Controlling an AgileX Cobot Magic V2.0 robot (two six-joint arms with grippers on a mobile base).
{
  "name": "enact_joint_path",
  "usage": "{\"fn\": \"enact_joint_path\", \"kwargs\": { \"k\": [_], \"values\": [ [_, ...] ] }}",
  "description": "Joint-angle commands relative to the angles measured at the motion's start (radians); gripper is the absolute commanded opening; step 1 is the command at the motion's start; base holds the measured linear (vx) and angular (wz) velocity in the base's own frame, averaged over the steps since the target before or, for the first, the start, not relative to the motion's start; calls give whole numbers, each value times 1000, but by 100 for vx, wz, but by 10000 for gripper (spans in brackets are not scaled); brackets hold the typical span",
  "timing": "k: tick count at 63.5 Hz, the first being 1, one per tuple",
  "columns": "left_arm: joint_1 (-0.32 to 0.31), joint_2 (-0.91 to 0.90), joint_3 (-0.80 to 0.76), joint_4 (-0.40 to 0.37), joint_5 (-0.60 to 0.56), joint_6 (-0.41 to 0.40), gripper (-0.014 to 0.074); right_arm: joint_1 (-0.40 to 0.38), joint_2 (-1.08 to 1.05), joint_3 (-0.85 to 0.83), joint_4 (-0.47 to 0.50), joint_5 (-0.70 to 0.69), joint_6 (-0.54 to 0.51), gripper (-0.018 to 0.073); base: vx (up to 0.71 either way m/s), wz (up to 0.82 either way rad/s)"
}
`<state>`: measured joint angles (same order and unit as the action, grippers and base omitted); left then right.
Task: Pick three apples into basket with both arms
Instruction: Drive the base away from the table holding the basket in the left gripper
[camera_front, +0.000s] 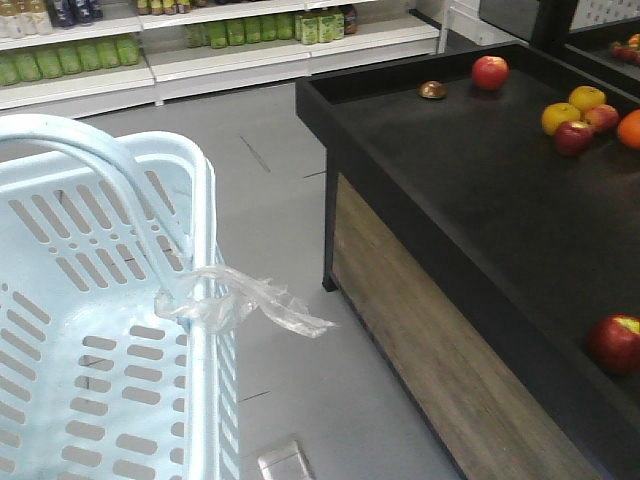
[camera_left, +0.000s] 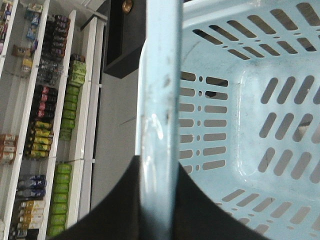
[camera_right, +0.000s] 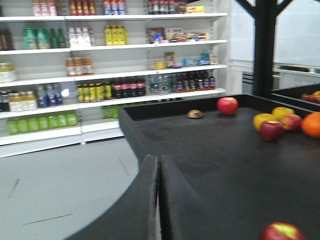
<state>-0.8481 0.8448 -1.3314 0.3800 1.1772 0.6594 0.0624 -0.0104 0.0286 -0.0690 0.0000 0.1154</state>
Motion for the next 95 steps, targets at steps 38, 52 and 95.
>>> {"fn": "enact_joint_path", "kwargs": {
  "k": [38,52,95],
  "values": [
    [-1,-3,-27,21,-81,-16,-6,-5,-11,15,-5,-73,0,-9,4,34],
    [-1,-3,-27,21,-81,-16,-6,-5,-11,15,-5,-73,0,-9,9,28],
    [-1,-3,-27,21,-81,-16,-6,-5,-11,15,-5,-73,0,-9,10,14]
  ]
}}
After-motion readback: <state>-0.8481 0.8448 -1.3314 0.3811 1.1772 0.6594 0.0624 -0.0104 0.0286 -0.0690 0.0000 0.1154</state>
